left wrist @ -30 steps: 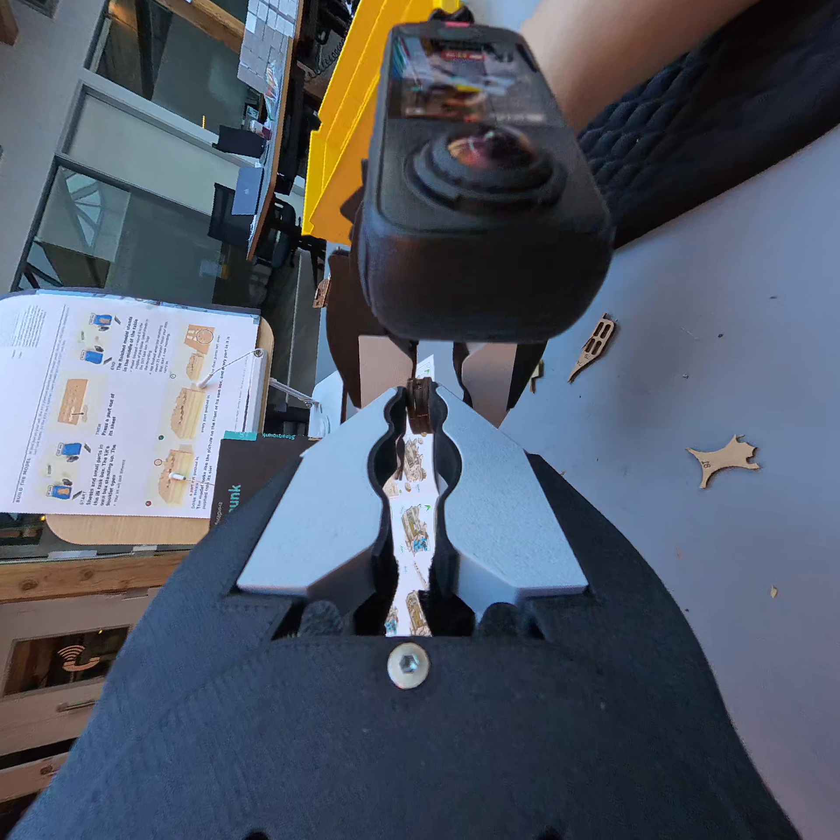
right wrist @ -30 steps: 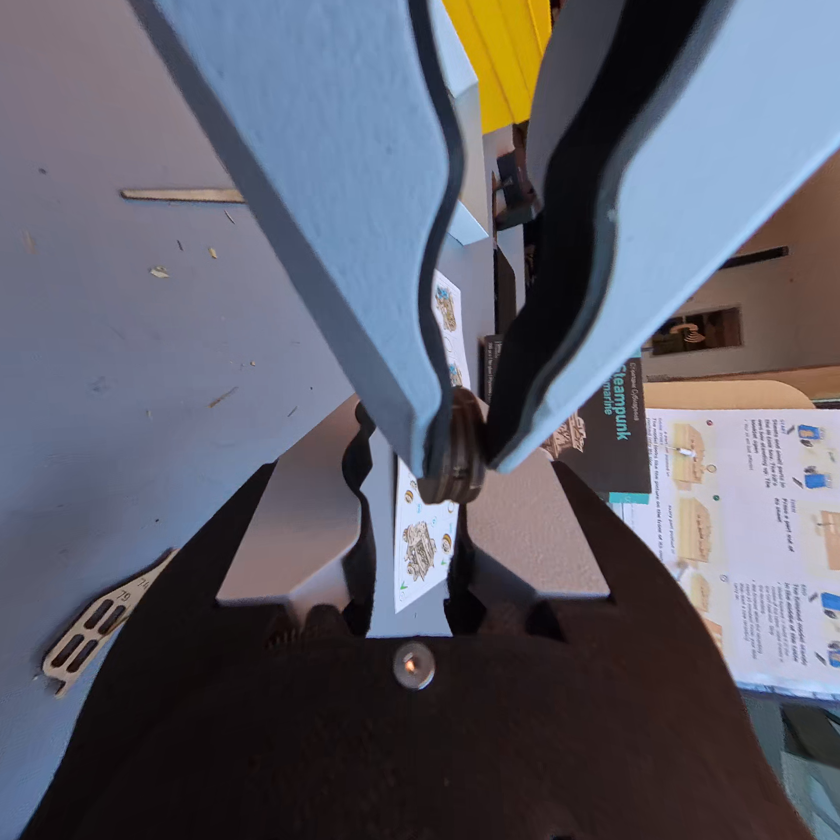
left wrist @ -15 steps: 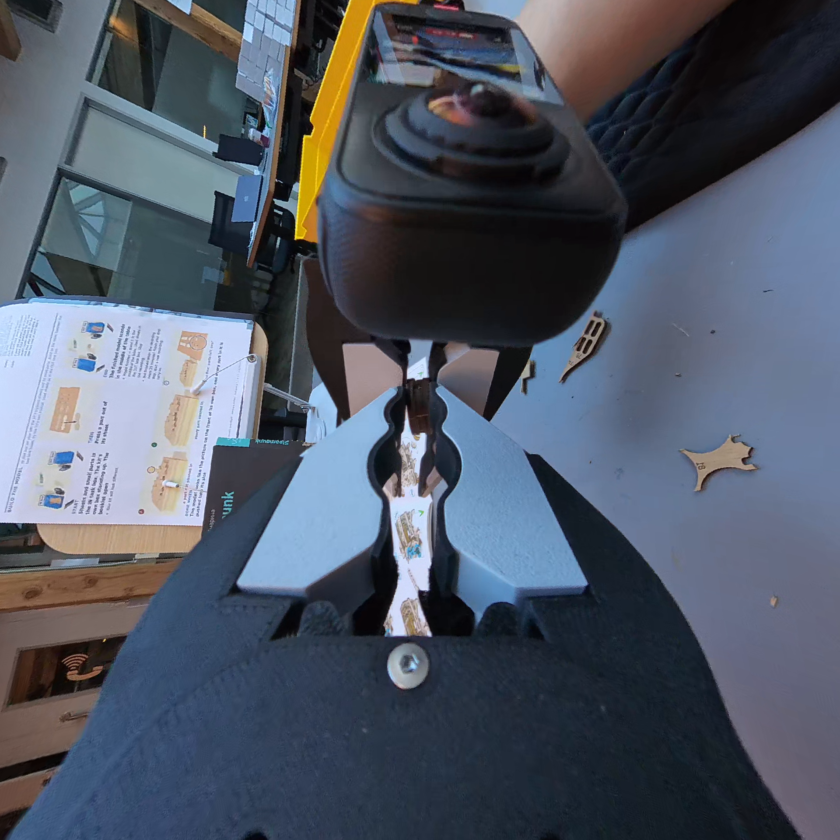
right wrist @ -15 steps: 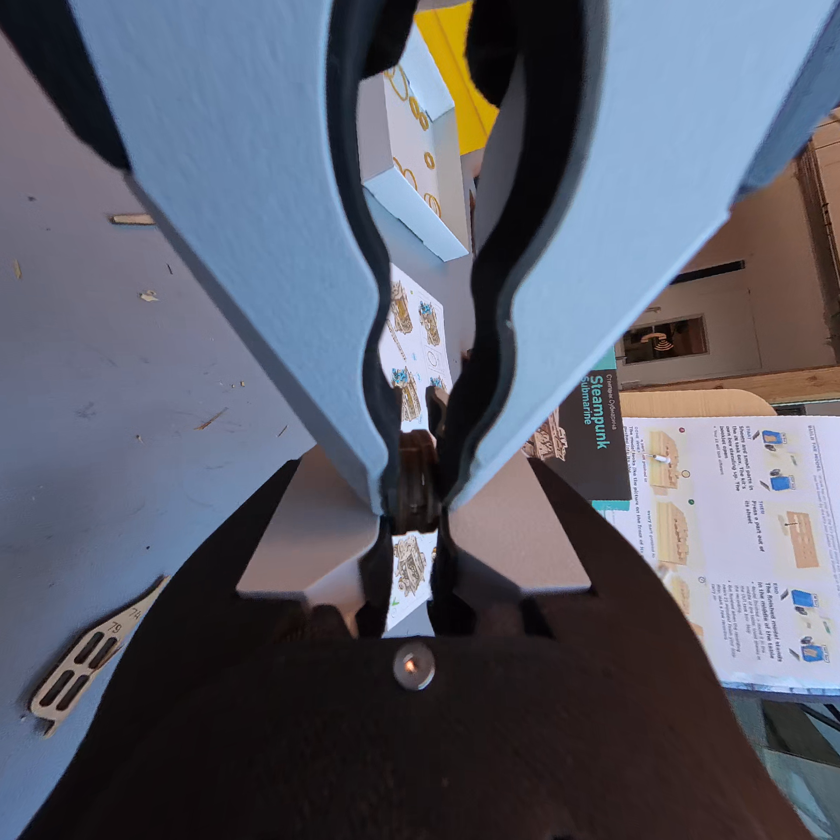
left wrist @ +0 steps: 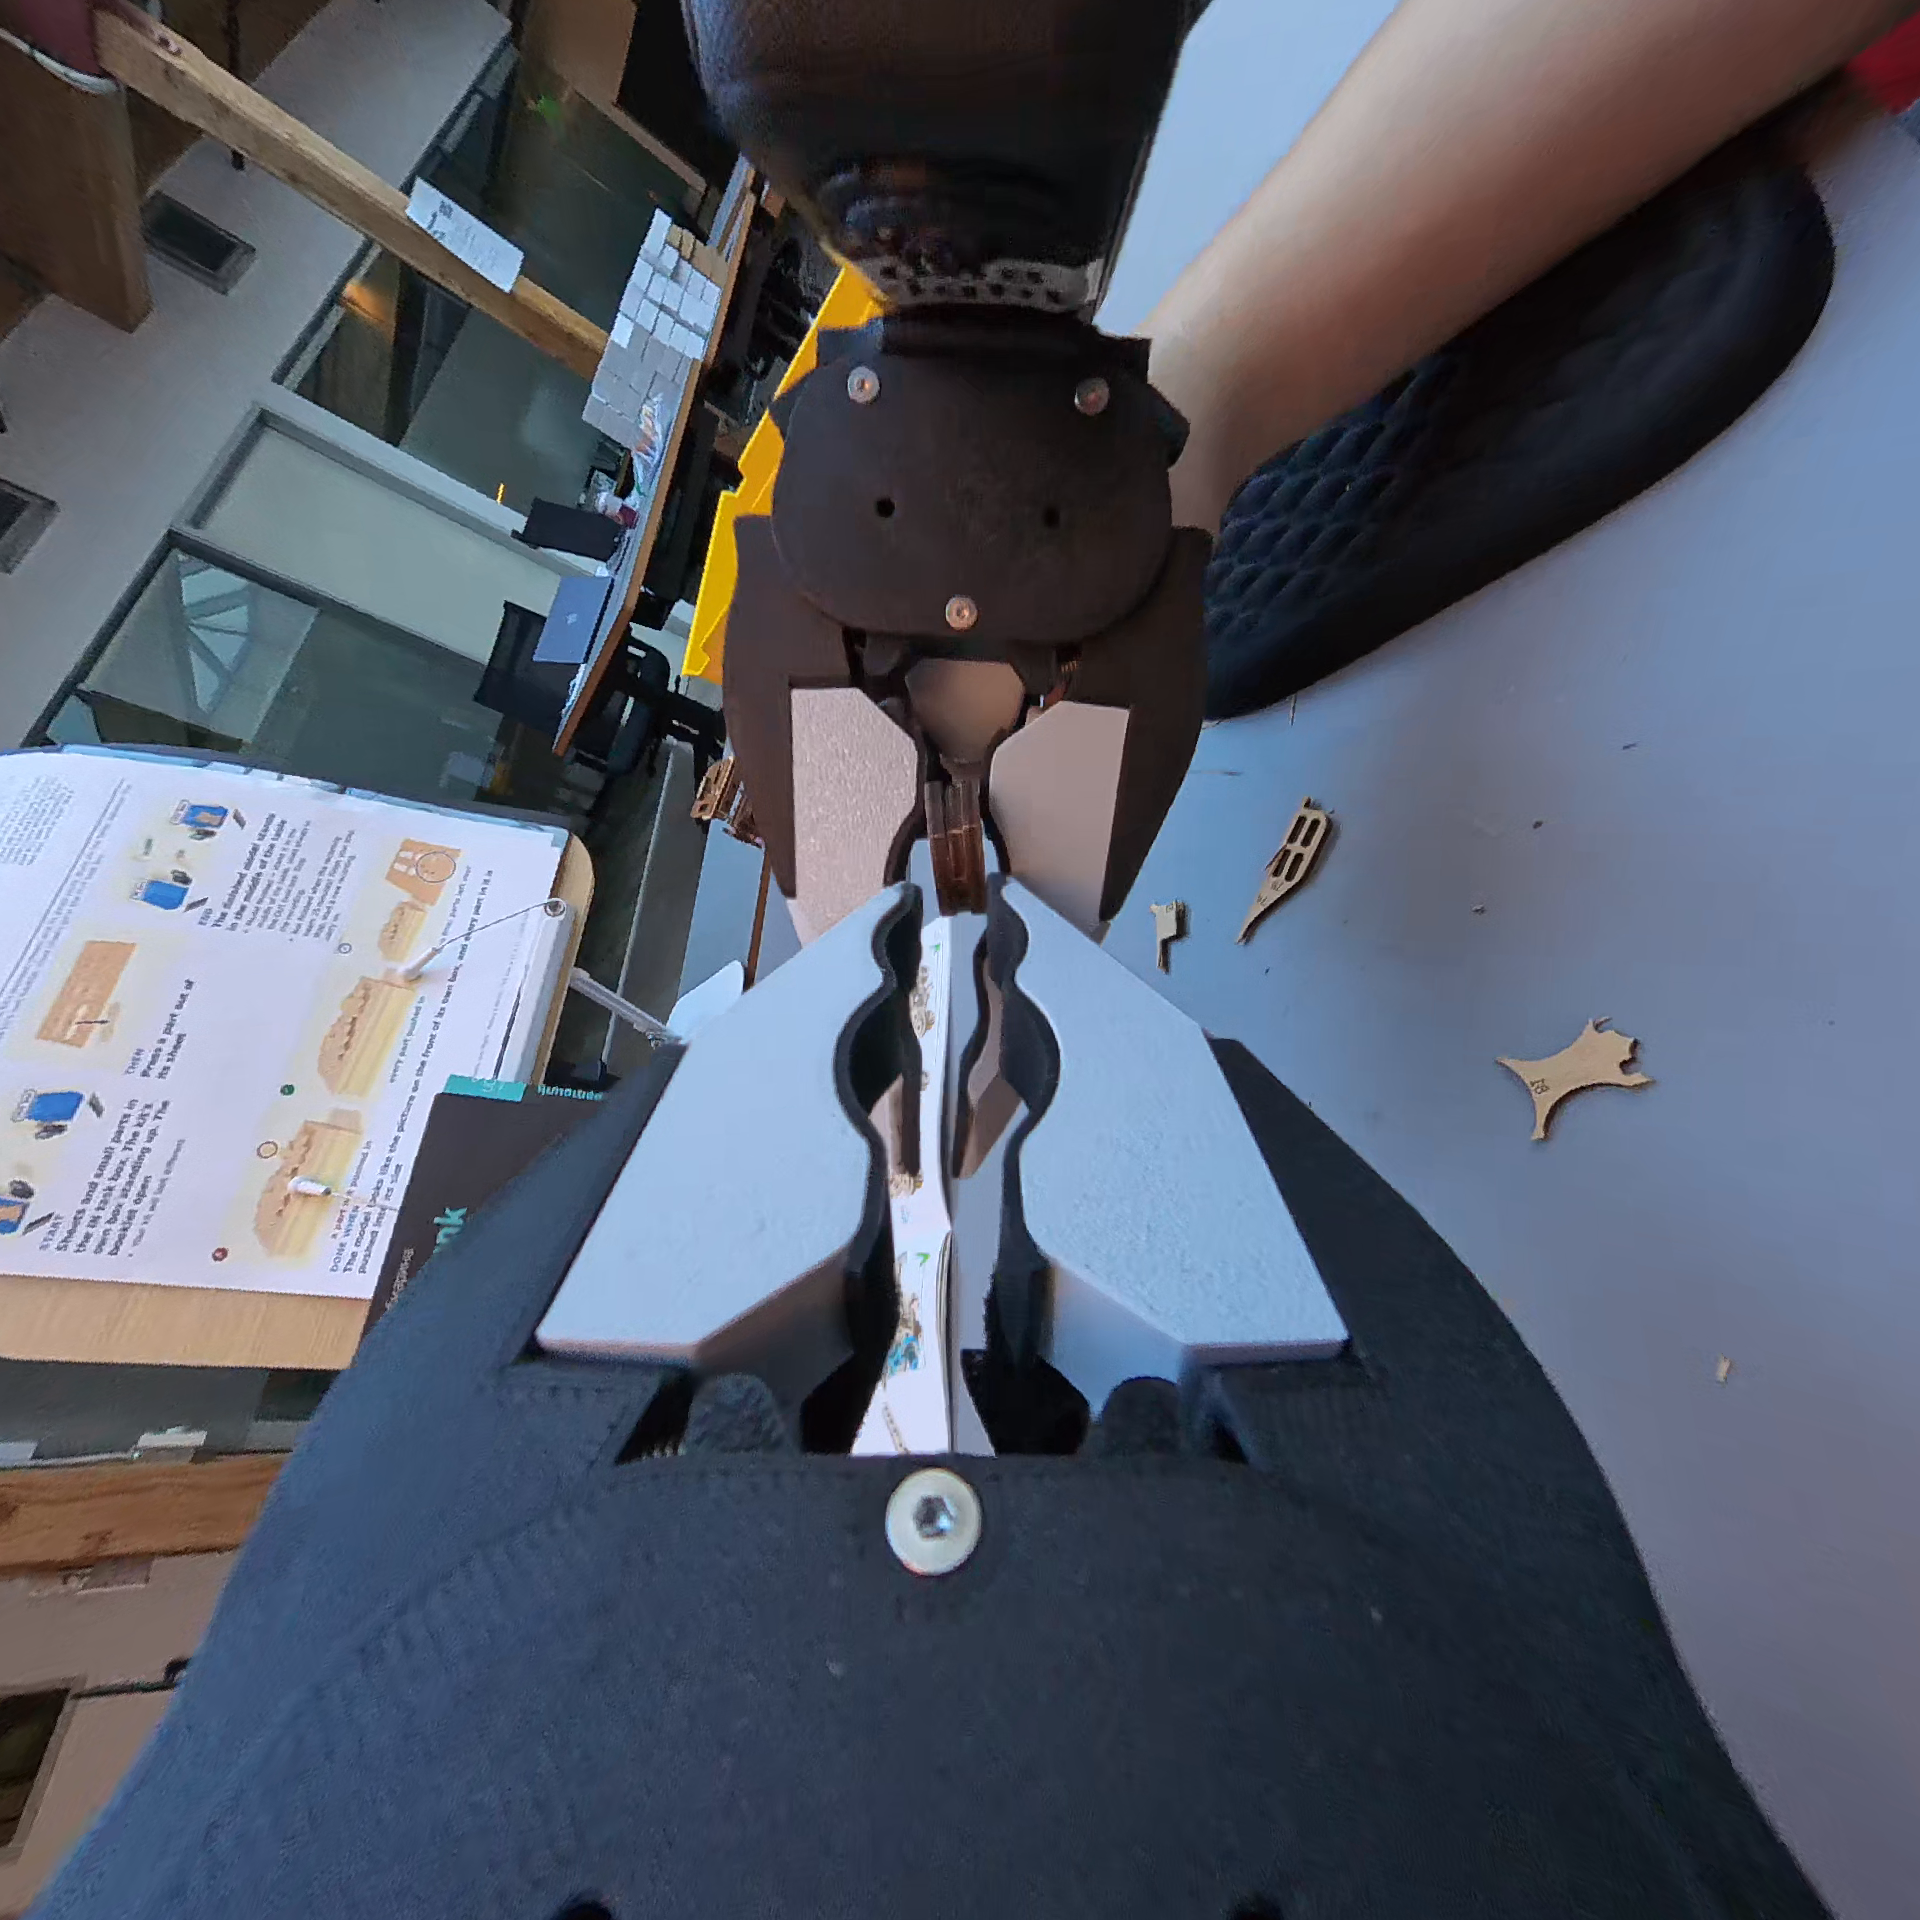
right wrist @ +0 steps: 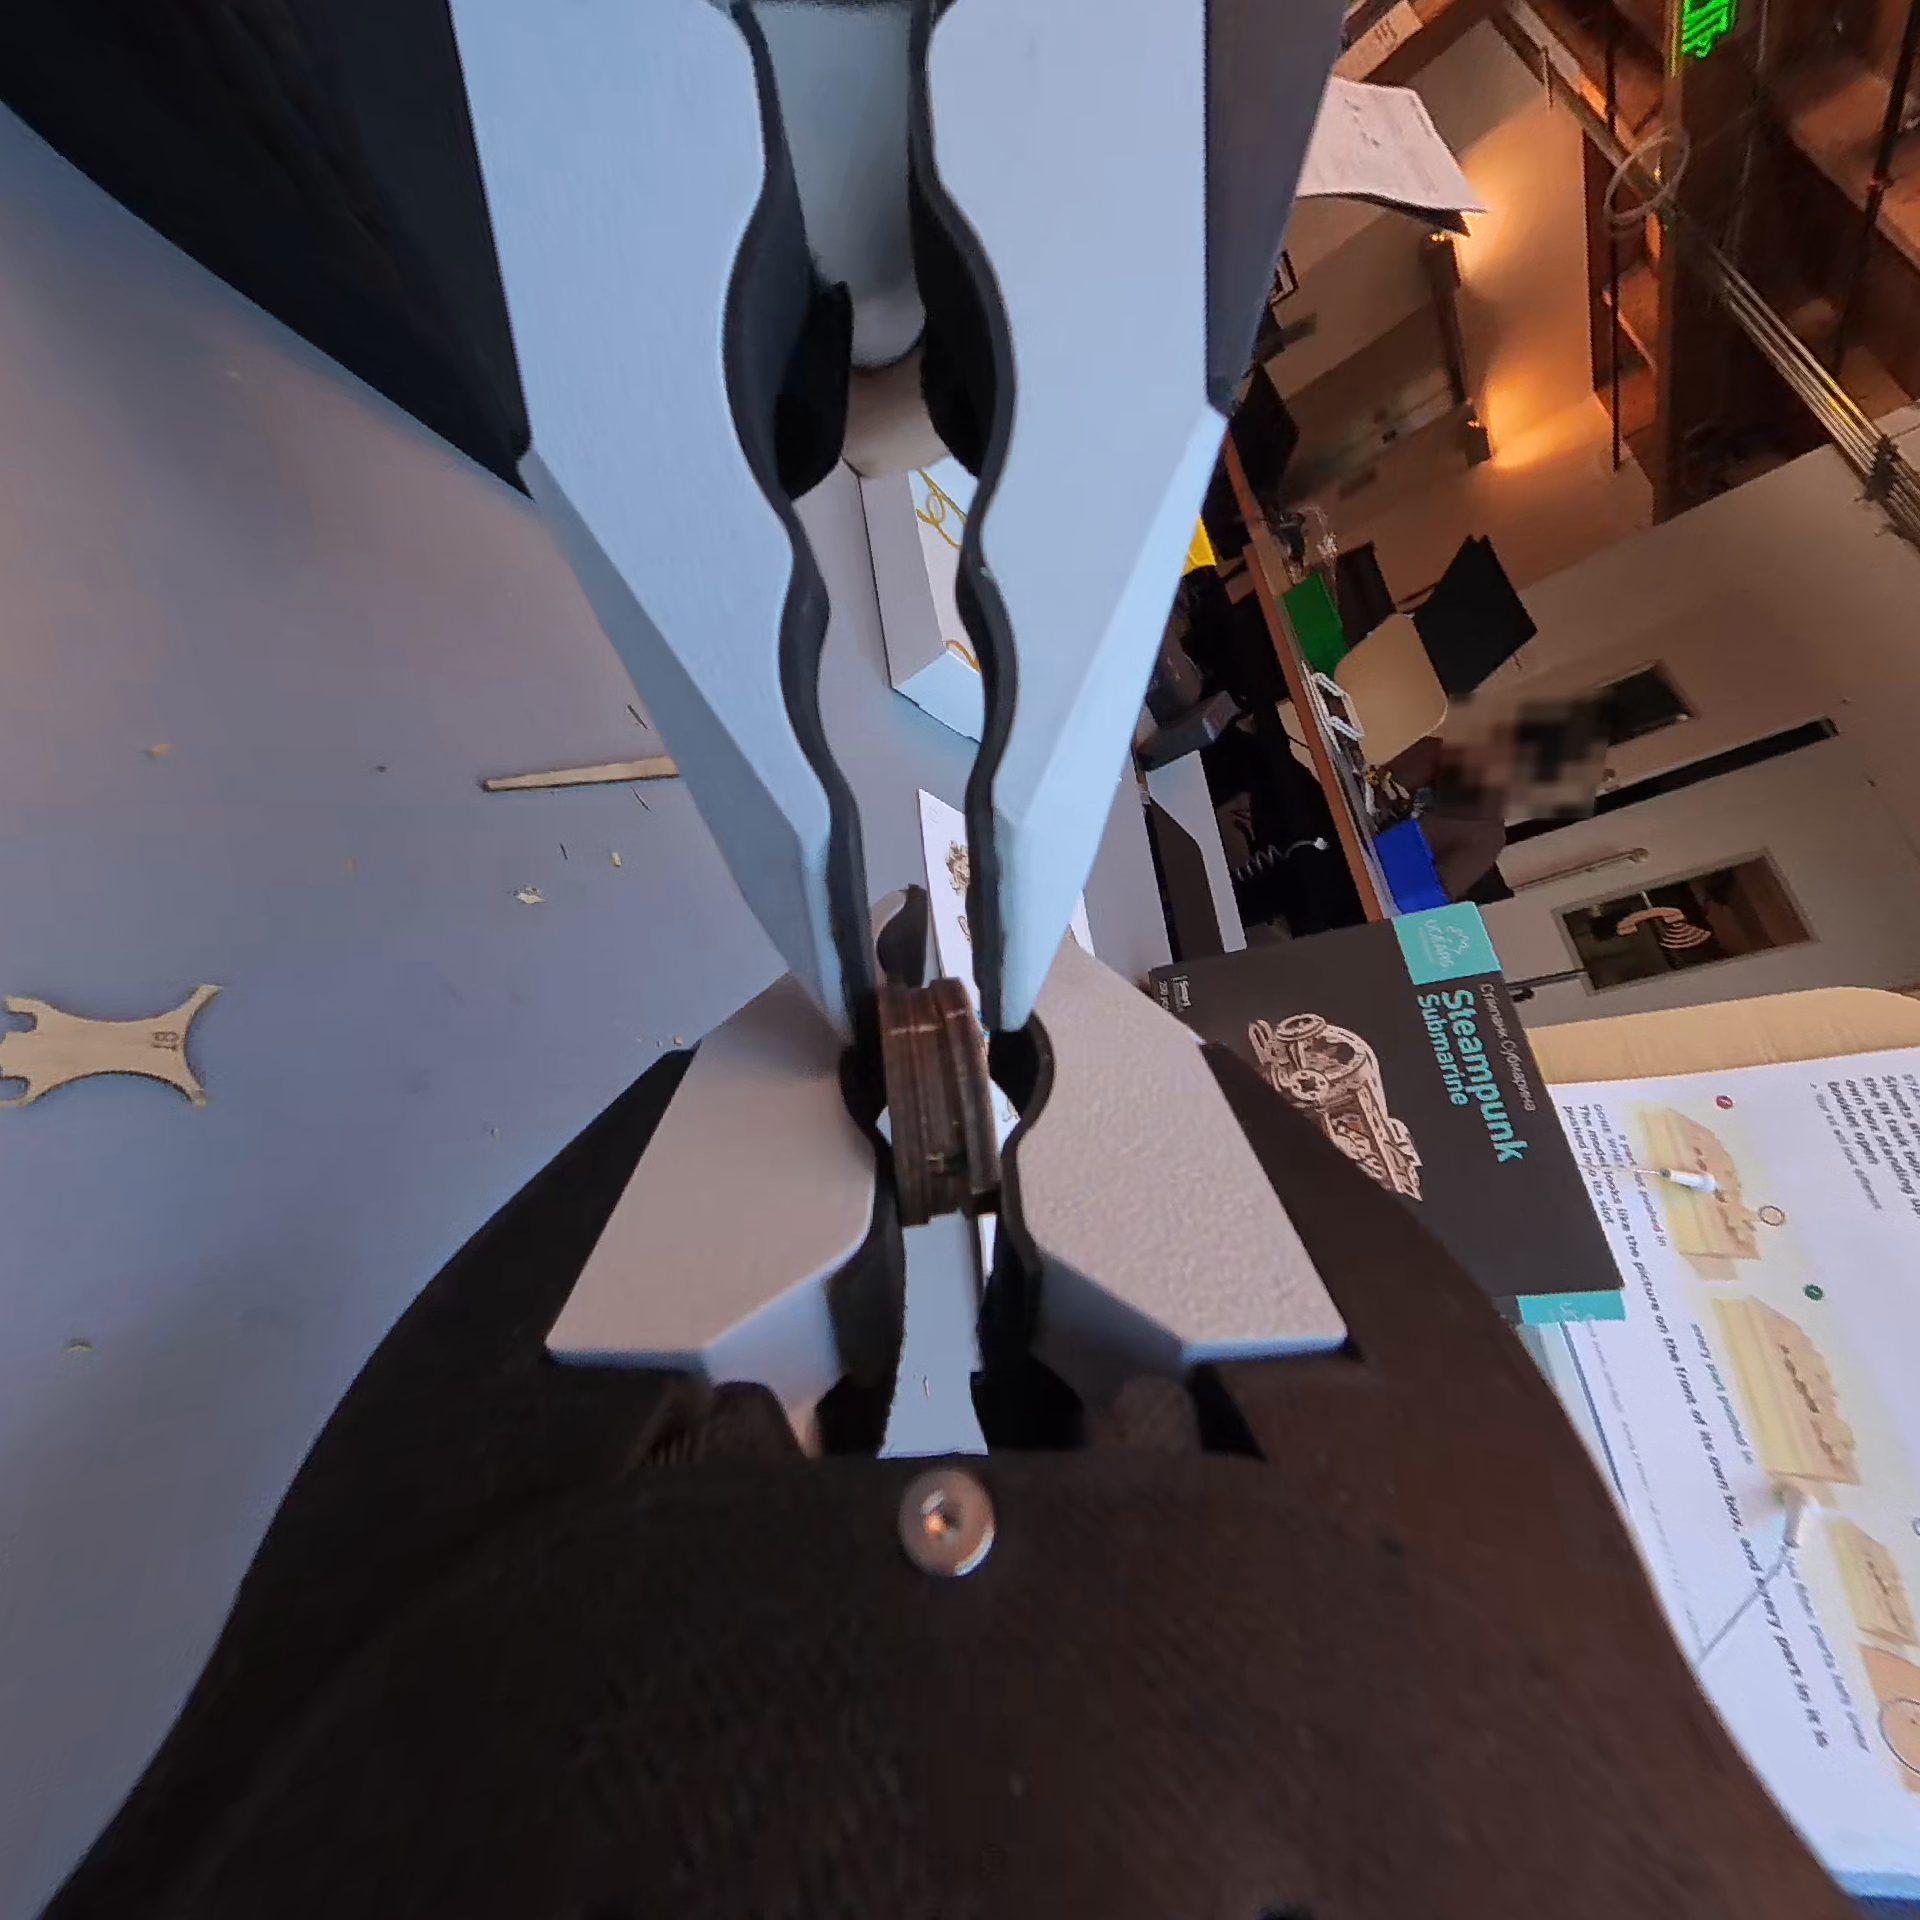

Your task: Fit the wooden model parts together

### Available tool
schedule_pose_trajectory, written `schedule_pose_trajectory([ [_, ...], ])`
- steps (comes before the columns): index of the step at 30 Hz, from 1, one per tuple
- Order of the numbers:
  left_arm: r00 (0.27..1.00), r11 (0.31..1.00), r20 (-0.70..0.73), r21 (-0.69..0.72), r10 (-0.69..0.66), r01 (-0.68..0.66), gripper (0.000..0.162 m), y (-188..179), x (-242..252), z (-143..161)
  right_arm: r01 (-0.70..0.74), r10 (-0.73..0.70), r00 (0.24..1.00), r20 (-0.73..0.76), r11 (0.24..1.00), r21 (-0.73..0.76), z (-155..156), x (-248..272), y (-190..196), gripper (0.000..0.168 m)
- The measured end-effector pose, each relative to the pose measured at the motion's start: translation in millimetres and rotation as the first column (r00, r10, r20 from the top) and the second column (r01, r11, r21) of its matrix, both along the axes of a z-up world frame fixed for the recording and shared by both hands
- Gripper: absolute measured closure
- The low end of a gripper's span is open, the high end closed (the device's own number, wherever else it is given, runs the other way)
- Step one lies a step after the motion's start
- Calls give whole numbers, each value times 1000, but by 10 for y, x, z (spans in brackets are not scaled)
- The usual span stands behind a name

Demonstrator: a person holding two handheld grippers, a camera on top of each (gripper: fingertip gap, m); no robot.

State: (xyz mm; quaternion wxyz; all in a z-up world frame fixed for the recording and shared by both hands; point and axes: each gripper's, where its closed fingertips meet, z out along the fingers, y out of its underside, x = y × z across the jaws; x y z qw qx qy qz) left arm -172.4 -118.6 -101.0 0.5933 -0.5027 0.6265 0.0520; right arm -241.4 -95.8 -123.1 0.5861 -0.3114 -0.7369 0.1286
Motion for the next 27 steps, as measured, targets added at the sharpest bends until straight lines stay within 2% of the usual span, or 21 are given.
schedule_pose_trajectory([
  [5, 999, 999, -32, 41, 11, -9, 155, 31, 13, -29, 11, -11, 1000, 7, 1000, 12, -18, 9, 20, 162],
  [8, 995, 996, -83, 71, 63, -57, 155, 85, -25, -36, 125, -131, 989, 70, 988, 91, -87, 19, 172, 144],
  [10, 990, 996, -120, 65, 75, -68, 155, 92, -28, -71, 137, -150, 984, 92, 981, 139, -129, 13, 184, 142],
  [19, 988, 998, -143, 20, 57, -54, 155, 80, 1, -114, 129, -145, 986, 83, 978, 166, -122, 21, 161, 152],
  [21, 987, 999, -151, 16, 52, -50, 155, 78, 8, -140, 130, -146, 985, 91, 977, 167, -146, 21, 164, 159],
  [27, 989, 999, -139, 22, 47, -45, 155, 71, 12, -141, 123, -138, 986, 93, 982, 144, -153, 20, 154, 160],
])
